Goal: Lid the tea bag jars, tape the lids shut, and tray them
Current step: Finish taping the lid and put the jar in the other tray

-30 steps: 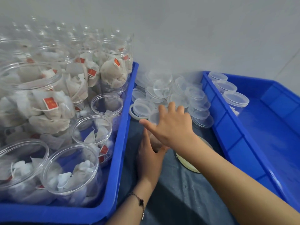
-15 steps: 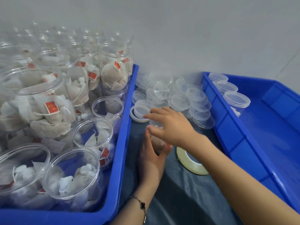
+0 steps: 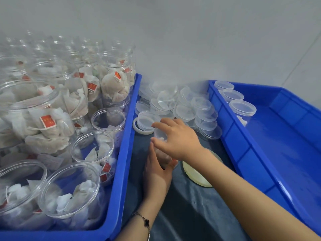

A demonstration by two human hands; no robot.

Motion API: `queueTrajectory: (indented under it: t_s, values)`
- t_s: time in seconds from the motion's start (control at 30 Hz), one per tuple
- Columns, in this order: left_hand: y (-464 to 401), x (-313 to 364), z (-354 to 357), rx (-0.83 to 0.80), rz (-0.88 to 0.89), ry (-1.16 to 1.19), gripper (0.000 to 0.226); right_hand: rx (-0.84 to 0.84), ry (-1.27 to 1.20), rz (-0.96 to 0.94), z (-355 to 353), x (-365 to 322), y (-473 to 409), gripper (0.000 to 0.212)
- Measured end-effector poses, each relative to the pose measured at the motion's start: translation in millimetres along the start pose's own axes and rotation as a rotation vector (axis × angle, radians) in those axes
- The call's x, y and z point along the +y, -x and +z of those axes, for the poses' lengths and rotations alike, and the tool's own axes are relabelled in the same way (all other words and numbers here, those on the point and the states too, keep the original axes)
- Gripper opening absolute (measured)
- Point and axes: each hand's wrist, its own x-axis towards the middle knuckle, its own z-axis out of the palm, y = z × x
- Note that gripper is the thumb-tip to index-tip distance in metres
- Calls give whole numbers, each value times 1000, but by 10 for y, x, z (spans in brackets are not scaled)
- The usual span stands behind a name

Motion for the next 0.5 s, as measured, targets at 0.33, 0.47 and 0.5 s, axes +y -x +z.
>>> queueTrajectory:
  t_s: [0.33,0.47,0.5]
  values:
    - [3,-37,21,68,37,-30,96,-89,-402,545,281,624,843,79]
    - [15,11,26,52,40,-69,101,-219,-6,341,501,751,1283,86]
    - [29,46,16,77,19,-96,103,-183,45,308,525,737,1314,79]
